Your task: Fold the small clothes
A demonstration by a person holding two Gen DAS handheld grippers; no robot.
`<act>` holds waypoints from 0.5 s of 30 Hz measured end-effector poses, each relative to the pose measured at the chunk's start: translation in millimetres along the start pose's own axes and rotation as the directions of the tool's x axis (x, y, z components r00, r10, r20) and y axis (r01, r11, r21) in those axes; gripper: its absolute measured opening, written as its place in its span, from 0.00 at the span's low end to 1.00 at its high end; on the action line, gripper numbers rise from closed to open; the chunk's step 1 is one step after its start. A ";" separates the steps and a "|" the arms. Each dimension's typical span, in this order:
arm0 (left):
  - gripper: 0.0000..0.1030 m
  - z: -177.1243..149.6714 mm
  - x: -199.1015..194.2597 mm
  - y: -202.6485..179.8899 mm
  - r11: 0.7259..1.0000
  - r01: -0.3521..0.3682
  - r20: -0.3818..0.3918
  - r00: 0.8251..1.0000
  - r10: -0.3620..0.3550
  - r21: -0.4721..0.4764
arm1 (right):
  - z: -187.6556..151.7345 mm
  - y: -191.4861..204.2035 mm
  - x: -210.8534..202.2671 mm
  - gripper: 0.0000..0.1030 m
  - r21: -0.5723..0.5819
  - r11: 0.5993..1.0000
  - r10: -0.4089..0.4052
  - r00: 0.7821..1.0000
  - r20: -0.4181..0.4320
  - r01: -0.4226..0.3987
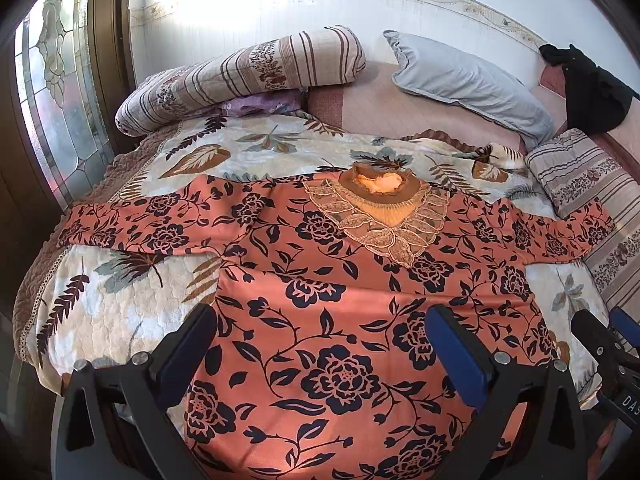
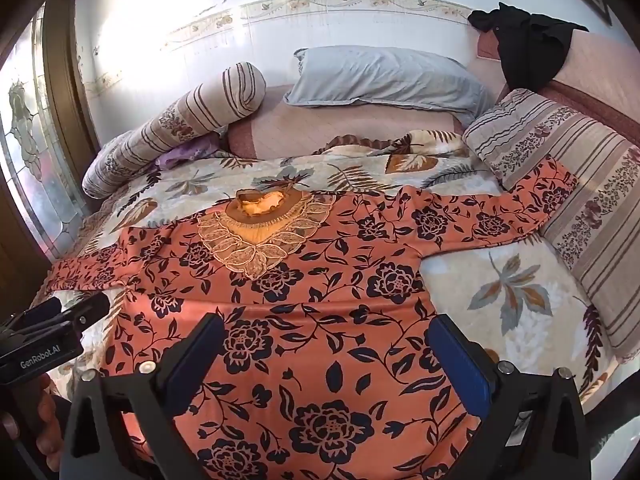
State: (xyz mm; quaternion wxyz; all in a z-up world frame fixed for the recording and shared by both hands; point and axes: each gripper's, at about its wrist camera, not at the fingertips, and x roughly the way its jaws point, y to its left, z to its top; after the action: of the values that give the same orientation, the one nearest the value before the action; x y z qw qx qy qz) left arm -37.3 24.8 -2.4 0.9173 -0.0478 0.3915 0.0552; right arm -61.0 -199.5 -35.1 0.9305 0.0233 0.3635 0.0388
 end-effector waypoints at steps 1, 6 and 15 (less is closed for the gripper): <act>1.00 -0.2 0.1 -0.1 1.000 0.000 -0.001 1.000 0.000 0.001 | 0.2 1.2 0.0 1.00 -0.004 1.000 -0.003 1.000 0.002 0.003; 1.00 -1.4 0.1 1.7 1.000 0.004 -0.001 1.000 -0.004 -0.001 | 1.6 7.7 0.7 1.00 -0.018 1.000 -0.007 1.000 -0.003 0.007; 1.00 -2.0 0.4 -1.2 1.000 -0.001 -0.001 1.000 0.001 0.010 | 1.7 2.3 -0.7 1.00 -0.022 1.000 -0.009 1.000 0.005 0.009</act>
State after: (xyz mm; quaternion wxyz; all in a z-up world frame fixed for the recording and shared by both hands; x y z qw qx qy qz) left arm -38.3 23.4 -4.0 0.9172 -0.0428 0.3924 0.0538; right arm -60.5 -197.3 -33.2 0.9318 0.0115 0.3608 0.0386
